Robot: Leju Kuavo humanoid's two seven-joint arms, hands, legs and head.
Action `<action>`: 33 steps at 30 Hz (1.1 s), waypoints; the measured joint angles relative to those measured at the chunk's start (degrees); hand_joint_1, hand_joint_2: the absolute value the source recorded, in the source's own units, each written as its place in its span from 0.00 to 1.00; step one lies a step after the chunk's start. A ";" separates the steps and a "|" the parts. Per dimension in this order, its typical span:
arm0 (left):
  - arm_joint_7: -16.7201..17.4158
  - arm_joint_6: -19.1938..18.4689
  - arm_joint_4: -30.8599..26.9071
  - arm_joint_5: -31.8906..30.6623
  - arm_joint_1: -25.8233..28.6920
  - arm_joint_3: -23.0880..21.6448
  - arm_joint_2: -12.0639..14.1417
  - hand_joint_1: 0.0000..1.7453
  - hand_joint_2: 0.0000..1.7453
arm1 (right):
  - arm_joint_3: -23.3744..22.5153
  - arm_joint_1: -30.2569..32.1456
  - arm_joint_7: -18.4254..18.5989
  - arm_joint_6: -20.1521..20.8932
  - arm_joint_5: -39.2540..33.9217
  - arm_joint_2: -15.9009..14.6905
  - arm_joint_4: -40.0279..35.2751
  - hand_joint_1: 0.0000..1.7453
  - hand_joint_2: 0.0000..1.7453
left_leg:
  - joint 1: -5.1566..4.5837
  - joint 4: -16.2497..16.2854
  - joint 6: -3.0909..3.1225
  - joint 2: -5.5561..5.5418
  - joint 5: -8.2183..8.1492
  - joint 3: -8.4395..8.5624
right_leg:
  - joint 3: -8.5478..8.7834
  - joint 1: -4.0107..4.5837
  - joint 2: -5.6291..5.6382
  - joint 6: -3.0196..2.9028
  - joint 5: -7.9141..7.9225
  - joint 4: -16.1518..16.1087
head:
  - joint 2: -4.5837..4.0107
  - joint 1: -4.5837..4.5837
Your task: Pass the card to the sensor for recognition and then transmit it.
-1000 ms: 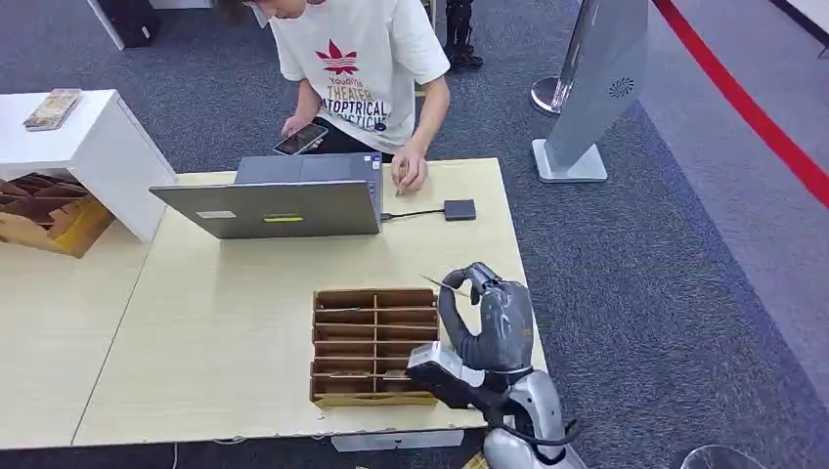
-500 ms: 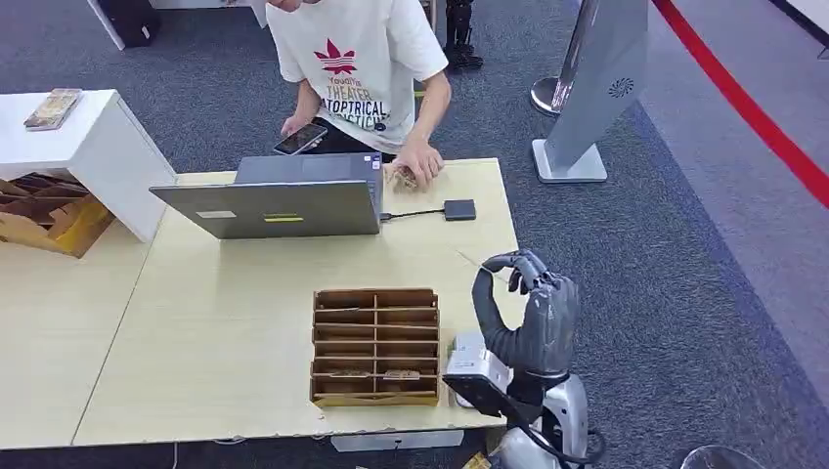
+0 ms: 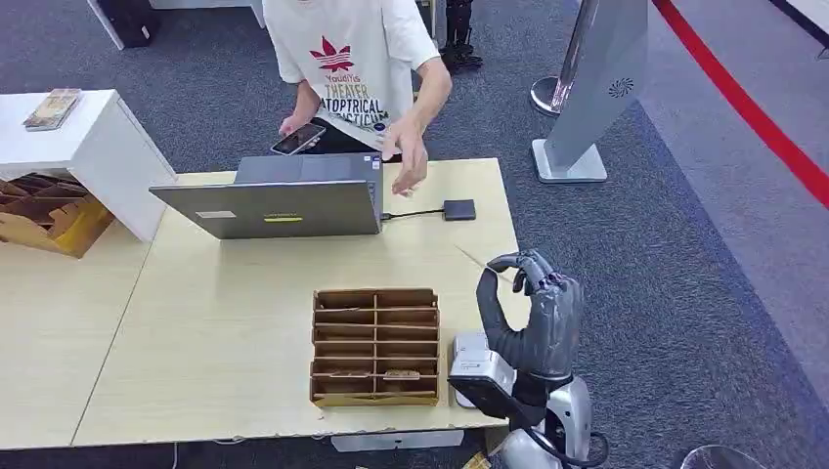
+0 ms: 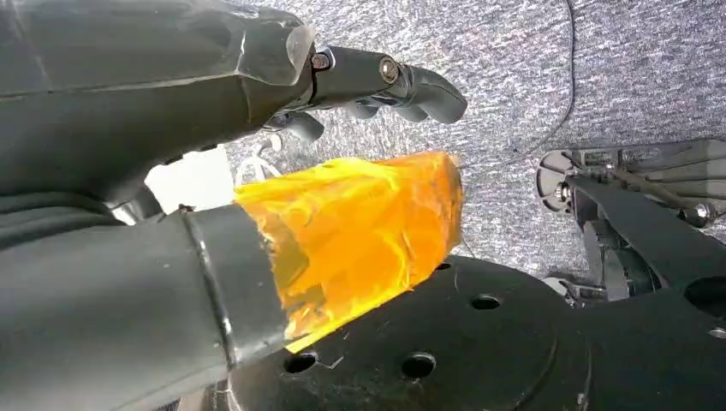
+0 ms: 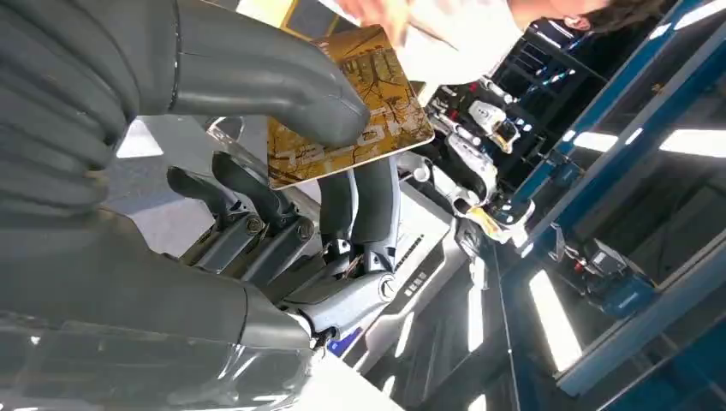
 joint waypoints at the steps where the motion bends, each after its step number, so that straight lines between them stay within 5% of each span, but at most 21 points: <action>1: 0.00 -0.02 0.00 -0.07 0.00 -0.02 0.02 0.00 0.00 | 0.00 -0.02 -0.07 0.00 -0.18 0.07 0.00 1.00 1.00 | 0.00 0.00 0.00 0.00 0.00 0.00 | 0.00 0.00 0.00 0.00 0.00 0.00 | 0.00 0.00; 11: 0.33 -0.59 0.00 -1.88 -0.49 -1.18 0.07 0.00 0.00 | 2.52 -6.94 1.92 0.04 -1.47 0.28 3.19 1.00 1.00 | 0.00 0.00 0.00 0.03 0.03 0.02 | 0.01 0.00 0.04 -0.02 0.03 0.01 | 0.00 0.00; 24: 2.21 -1.55 0.00 -4.63 -1.78 -3.76 0.52 0.00 0.00 | 7.67 -22.43 6.73 3.11 -0.35 2.43 16.81 1.00 1.00 | 0.00 0.00 0.01 0.02 0.06 0.02 | 0.01 0.01 0.02 -0.04 0.06 0.03 | 0.00 0.00; 33: 2.71 -1.90 0.00 -5.62 -2.27 -5.05 0.72 0.00 0.00 | 9.42 -27.47 8.28 3.50 1.51 3.91 25.77 0.97 1.00 | 0.00 0.00 0.01 0.00 0.06 0.01 | 0.02 0.01 -0.01 -0.04 0.06 0.02 | 0.00 0.00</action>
